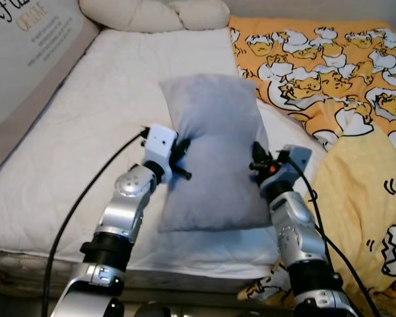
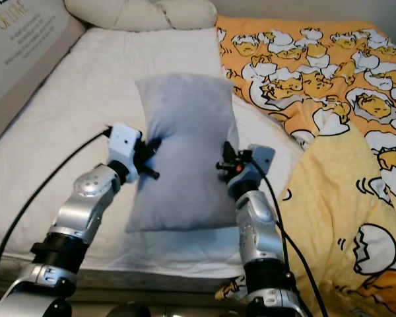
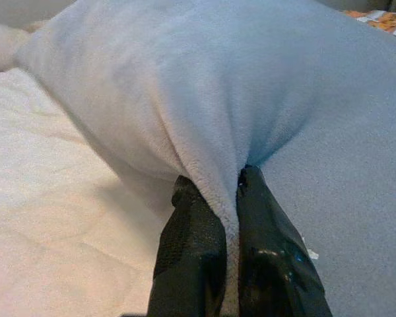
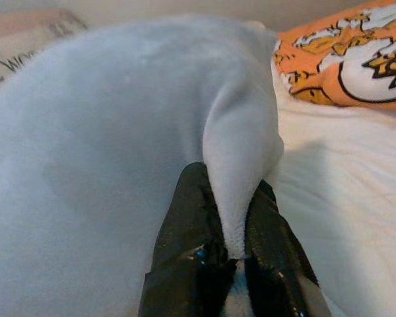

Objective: Clean up the room

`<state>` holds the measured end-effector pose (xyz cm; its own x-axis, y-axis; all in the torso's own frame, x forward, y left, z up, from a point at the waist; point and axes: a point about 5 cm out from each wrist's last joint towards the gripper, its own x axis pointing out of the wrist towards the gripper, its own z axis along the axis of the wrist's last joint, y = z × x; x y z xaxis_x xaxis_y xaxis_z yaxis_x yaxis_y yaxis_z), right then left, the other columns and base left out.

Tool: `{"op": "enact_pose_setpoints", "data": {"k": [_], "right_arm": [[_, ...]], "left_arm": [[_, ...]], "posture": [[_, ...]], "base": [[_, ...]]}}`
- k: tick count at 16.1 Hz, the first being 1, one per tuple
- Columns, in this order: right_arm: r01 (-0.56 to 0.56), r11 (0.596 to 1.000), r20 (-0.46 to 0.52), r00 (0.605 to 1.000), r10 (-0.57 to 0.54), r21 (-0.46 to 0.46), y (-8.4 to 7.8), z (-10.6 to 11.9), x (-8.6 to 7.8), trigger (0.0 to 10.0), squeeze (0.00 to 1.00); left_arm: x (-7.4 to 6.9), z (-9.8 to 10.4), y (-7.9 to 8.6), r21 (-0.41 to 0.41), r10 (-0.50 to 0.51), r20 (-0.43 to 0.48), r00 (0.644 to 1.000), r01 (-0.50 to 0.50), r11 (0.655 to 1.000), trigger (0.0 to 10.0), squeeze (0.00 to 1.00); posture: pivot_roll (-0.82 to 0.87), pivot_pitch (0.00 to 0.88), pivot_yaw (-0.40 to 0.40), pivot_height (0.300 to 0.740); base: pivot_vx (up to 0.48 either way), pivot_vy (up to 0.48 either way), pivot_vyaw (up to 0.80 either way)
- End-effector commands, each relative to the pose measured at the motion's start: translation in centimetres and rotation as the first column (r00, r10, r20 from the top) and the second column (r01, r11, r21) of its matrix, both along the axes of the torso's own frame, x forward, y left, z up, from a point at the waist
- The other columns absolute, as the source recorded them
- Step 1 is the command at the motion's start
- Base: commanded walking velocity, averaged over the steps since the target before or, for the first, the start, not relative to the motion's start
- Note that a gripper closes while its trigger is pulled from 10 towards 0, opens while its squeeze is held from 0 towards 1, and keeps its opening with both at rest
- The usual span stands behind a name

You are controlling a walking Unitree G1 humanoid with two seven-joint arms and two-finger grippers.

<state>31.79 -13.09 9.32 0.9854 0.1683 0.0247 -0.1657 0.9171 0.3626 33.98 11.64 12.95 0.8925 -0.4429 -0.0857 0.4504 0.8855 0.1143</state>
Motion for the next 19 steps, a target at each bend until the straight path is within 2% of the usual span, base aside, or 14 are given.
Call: {"op": "enact_pose_setpoints", "data": {"k": [1,4,12,15,19], "right_arm": [[0.036,0.999,0.006,0.999,-0.036,-0.01,-0.57,0.57,0.26,10.0,0.0],[0.062,0.998,0.006,0.998,-0.062,0.003,-0.95,0.8,0.24,10.0,0.0],[0.071,0.997,-0.01,0.997,-0.071,0.009,-0.8,1.04,0.55,10.0,0.0],[0.051,0.998,-0.039,0.998,-0.052,-0.024,-0.45,0.66,0.59,10.0,0.0],[0.059,0.998,-0.069,0.996,-0.058,0.006,-0.4,0.42,0.78,10.0,0.0]], "left_arm": [[0.28,0.92,1.1,0.014,0.053,0.048,0.997,-0.053,0.998,10.0,0.0],[0.59,1.3,1.25,0.028,0.062,0.054,0.997,-0.064,0.998,10.0,0.0],[0.94,1.63,1.26,0.042,0.078,0.064,0.995,-0.08,0.996,10.0,0.0],[0.83,1.31,1.75,0.055,0.098,0.056,0.994,-0.101,0.993,10.0,0.0],[0.58,1.1,2.01,0.079,0.104,0.057,0.993,-0.108,0.991,10.0,0.0]], "posture": [[0.03,0.0,0.046,0.74],[0.02,0.0,0.054,0.74],[0.04,0.0,0.04,0.74],[0.05,0.0,0.029,0.74],[0.08,0.0,0.007,0.74]], "base": [[0.0,0.251,-0.46],[0.0,0.399,-0.73],[0.0,0.423,0.0],[0.0,0.429,0.0],[0.0,0.429,0.0]]}}
